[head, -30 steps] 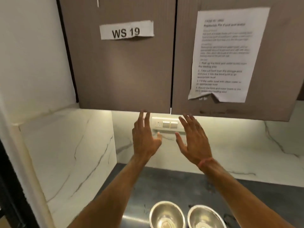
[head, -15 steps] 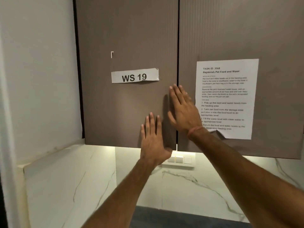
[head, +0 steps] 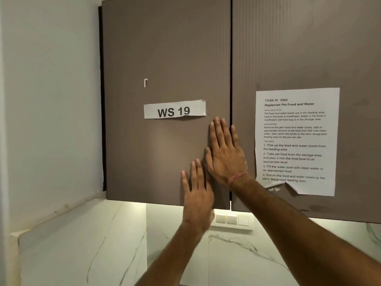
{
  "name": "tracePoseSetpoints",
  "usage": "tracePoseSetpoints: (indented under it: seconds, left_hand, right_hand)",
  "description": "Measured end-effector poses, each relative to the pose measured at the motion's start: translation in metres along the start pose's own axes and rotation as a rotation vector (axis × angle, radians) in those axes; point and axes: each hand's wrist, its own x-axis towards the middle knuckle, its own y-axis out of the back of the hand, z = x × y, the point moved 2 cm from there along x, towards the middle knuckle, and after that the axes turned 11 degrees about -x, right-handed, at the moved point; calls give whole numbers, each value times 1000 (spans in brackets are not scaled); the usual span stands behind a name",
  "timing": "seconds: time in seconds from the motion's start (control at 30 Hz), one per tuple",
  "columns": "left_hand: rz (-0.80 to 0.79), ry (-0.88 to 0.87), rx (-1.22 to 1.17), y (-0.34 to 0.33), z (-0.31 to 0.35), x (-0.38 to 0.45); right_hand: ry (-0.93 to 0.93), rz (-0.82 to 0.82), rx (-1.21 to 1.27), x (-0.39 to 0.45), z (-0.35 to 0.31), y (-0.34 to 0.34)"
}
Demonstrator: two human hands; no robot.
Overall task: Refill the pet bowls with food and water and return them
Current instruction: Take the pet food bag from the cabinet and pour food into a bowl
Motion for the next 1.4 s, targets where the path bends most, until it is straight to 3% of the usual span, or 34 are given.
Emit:
tracePoseSetpoints:
  seconds: [0.1, 0.33, 0.77, 1.0, 1.13, 1.3, 1.4]
  left_hand:
    - [-19, -110, 76, -5, 2, 1]
    - [-83, -48, 124, 1, 17, -6]
    - [-171, 3, 32, 45, 19, -49]
    - [-107, -17, -41, 56, 10, -75]
    - [56, -46, -74, 61, 0, -90]
    - [23, -12, -245, 71, -9, -108]
    - [135, 3, -365, 86, -17, -127]
  right_hand:
    - [12, -19, -5, -1, 2, 2]
    - [51, -74, 18, -4, 7, 15]
    - [66, -5, 111, -23, -5, 71]
    - [84, 98, 156, -36, -15, 102]
    - [-50, 188, 328, -40, -34, 130]
    - [-262, 221, 608, -48, -55, 162]
    - [-263, 218, 654, -51, -68, 182]
